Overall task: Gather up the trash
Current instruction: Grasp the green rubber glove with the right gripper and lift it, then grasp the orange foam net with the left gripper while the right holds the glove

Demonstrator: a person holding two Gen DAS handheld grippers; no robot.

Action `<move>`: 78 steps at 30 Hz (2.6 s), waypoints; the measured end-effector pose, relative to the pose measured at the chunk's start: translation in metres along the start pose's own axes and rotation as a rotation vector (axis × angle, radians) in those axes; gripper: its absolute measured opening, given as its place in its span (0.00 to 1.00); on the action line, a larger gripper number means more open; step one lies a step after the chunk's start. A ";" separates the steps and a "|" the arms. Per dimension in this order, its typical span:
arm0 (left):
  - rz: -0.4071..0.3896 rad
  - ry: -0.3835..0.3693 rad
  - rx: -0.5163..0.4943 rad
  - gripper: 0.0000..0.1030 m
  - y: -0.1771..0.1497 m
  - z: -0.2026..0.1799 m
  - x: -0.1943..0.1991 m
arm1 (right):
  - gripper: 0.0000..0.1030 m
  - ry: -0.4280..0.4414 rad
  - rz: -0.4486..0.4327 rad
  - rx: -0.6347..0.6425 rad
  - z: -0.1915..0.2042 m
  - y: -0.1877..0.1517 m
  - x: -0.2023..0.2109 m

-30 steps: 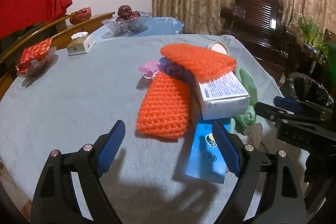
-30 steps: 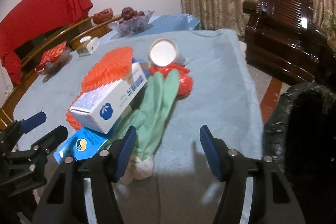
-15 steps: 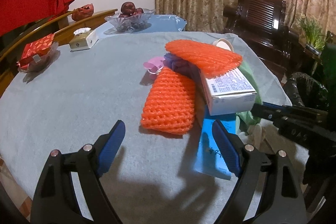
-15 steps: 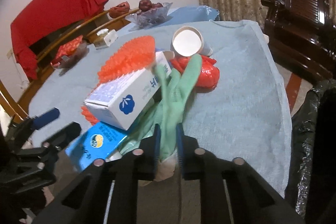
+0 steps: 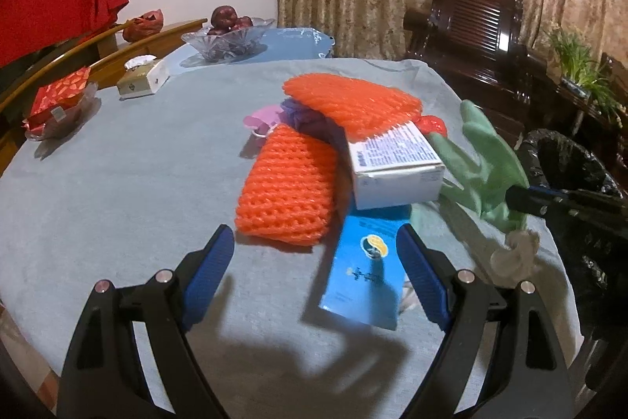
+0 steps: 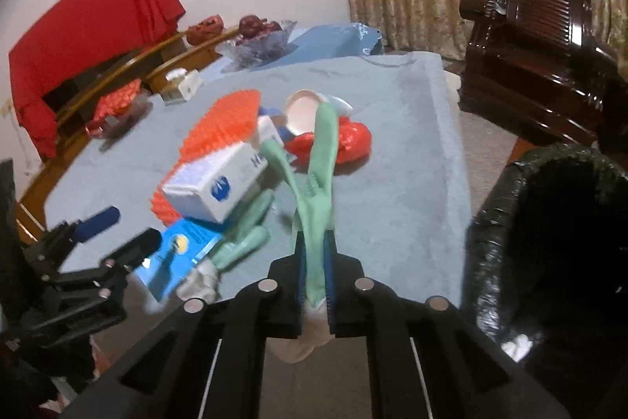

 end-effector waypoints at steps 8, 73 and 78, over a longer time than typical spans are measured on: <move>0.003 0.004 -0.012 0.80 -0.002 -0.003 0.001 | 0.31 0.041 0.070 -0.052 -0.007 -0.005 -0.026; -0.026 -0.071 0.018 0.11 0.099 -0.023 -0.019 | 0.18 -0.008 -0.108 -0.028 -0.015 0.059 0.014; -0.072 -0.084 0.020 0.10 0.097 -0.021 0.006 | 0.18 -0.004 -0.139 -0.030 -0.011 0.055 0.032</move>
Point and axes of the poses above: each gripper's, at about its wrist camera, not at the fingertips, and x roughly against the way its jaws point, z to its left, y to its top, the point moved 3 cm from there along -x, roughly the way its jaws point, and after that the axes turned 15 degrees about z, right-handed, at the moved point
